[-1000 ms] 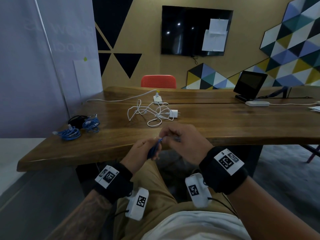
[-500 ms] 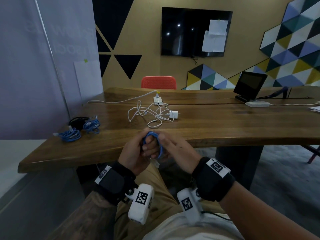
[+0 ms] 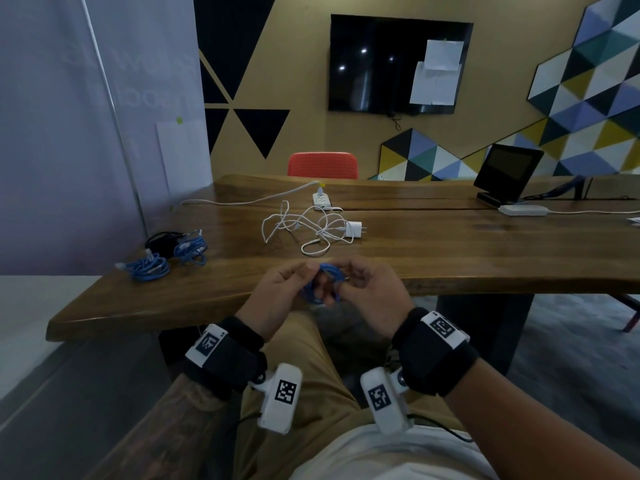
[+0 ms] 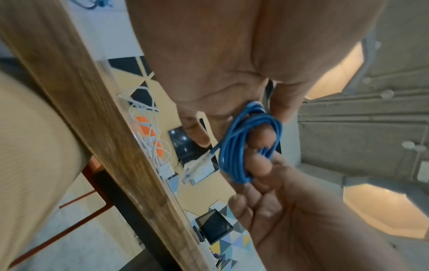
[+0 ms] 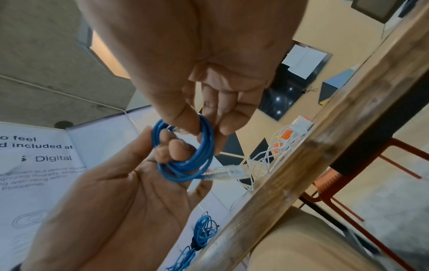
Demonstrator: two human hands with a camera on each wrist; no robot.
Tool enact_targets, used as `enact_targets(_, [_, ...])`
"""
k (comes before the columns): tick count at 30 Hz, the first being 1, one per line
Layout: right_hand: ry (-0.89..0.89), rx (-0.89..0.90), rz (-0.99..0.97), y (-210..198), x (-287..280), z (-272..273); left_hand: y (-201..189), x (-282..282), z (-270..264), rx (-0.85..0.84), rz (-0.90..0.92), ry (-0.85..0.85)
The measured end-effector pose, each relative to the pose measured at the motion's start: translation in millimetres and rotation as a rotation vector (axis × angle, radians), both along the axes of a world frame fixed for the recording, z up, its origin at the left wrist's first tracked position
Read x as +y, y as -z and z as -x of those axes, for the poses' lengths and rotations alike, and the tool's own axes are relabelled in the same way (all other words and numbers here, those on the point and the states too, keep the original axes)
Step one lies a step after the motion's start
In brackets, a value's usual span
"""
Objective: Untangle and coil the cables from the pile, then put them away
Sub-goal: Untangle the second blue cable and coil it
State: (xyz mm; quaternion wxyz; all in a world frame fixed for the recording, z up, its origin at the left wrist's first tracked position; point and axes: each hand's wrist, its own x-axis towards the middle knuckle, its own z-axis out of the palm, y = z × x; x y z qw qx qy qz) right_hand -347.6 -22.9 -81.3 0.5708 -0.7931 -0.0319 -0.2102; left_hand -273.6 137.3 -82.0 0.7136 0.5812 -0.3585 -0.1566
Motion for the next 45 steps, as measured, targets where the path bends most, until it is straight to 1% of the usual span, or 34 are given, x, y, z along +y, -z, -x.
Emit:
enact_targets(2, [0.005, -0.001, 0.016, -2.1, 2.9, 1.6, -1.1, -4.6, 4.6, -0.049, -0.035, -0.098])
enact_targets(3, [0.004, 0.004, 0.012, -2.1, 3.6, 2.1, -1.3, -7.5, 7.4, -0.058, -0.049, -0.119])
enact_targets(7, [-0.026, 0.038, 0.01, -1.9, 5.2, 6.0, 0.1, -10.4, 10.4, -0.021, -0.041, -0.135])
enact_targets(8, [-0.042, 0.054, -0.017, -2.9, 5.5, 6.7, -0.2, -9.3, 9.3, -0.009, -0.039, -0.143])
enact_targets(11, [-0.141, 0.105, -0.192, -9.1, 6.4, 11.9, -0.4, -6.9, 5.4, 0.044, -0.028, -0.141])
enact_targets(12, [-0.181, 0.115, -0.196, -10.8, 7.3, 13.6, 0.0, -6.8, 4.7, 0.072, -0.016, -0.137])
enact_targets(14, [-0.183, 0.096, -0.038, -9.6, 9.6, 14.6, 1.5, -8.0, 3.8, 0.079, -0.009, -0.135])
enact_targets(15, [-0.145, 0.067, 0.044, -7.3, 10.9, 14.6, 2.9, -9.2, 3.9, 0.057, -0.017, -0.142])
enact_targets(17, [-0.024, -0.003, 0.142, -3.5, 13.7, 13.6, 5.3, -11.3, 4.0, 0.029, -0.006, -0.153])
enact_targets(21, [0.118, -0.109, 0.367, 4.2, 12.6, 9.2, 8.0, -12.3, 1.7, 0.048, 0.039, -0.181])
enact_targets(23, [0.199, -0.158, 0.532, 5.1, 8.2, 7.8, 9.5, -13.7, 1.7, 0.054, 0.038, -0.188])
enact_targets(26, [0.338, -0.298, 0.777, 2.8, 2.3, 7.8, 13.3, -16.1, -0.6, 0.075, -0.004, -0.186])
enact_targets(28, [0.374, -0.323, 0.856, 1.8, 2.2, 9.0, 15.1, -16.9, -2.6, 0.066, -0.022, -0.229])
enact_targets(30, [0.402, -0.311, 0.887, 0.6, 1.4, 10.3, 15.0, -16.3, -3.8, 0.04, -0.007, -0.28])
enact_targets(32, [0.4, -0.29, 0.869, 0.5, 0.6, 10.3, 13.5, -14.2, -4.7, 0.017, 0.008, -0.294])
enact_targets(36, [0.352, -0.227, 0.712, -3.2, 0.6, 10.2, 12.3, -10.9, -5.5, 0.046, 0.055, -0.197])
enact_targets(41, [0.298, -0.185, 0.478, -14.7, -8.2, 15.5, 20.0, -1.6, -20.6, 0.102, 0.032, -0.234])
enact_targets(43, [0.305, -0.171, 0.395, -18.5, -11.8, 15.8, 20.2, -2.3, -21.3, 0.116, 0.003, -0.19])
enact_targets(45, [0.331, -0.167, 0.288, -25.4, -19.0, 13.9, 20.4, -4.9, -18.1, 0.151, -0.013, -0.079])
